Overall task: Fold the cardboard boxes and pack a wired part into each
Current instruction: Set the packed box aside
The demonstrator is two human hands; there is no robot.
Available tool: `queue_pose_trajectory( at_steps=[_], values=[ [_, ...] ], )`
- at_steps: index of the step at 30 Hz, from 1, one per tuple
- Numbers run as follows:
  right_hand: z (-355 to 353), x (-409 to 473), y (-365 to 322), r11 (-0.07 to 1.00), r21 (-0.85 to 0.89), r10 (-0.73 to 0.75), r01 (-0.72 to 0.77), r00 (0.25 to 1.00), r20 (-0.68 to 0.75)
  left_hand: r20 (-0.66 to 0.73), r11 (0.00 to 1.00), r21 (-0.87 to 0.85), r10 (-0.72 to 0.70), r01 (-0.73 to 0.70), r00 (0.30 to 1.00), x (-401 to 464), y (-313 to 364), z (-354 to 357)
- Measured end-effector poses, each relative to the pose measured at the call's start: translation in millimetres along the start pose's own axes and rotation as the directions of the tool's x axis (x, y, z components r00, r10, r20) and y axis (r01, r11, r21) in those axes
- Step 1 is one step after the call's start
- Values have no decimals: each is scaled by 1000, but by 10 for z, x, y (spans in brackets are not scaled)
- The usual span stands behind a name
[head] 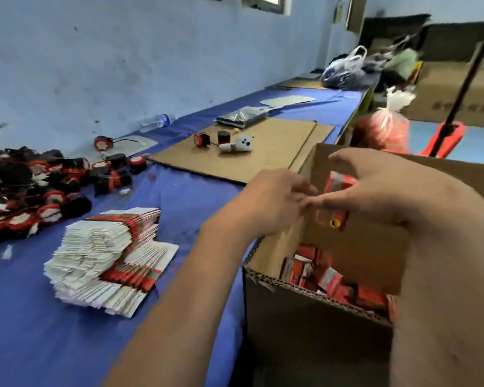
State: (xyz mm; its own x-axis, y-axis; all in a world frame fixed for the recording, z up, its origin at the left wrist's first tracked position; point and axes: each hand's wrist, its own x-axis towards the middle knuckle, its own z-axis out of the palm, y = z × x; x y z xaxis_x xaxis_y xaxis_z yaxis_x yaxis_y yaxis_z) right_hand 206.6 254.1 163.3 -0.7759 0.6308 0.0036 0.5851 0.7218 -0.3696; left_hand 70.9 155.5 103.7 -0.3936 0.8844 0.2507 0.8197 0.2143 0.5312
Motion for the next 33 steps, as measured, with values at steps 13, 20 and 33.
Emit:
queue_pose_trajectory(
  at_steps=[13,20,33],
  values=[
    [1367,388,-1541,932,187,-317,311,949,2,-691,783,-185,-534,595,488,-1143,-1417,-249],
    [2535,1099,-2677,875,96,-484,475,855,187,-654,456,-455,-754,765,62,-1811,-2187,-582],
    [2394,888,-2867,619,-202,-733,759,651,200,-505,410,-789,-857,457,-102,-2041,-2467,-521]
  ],
)
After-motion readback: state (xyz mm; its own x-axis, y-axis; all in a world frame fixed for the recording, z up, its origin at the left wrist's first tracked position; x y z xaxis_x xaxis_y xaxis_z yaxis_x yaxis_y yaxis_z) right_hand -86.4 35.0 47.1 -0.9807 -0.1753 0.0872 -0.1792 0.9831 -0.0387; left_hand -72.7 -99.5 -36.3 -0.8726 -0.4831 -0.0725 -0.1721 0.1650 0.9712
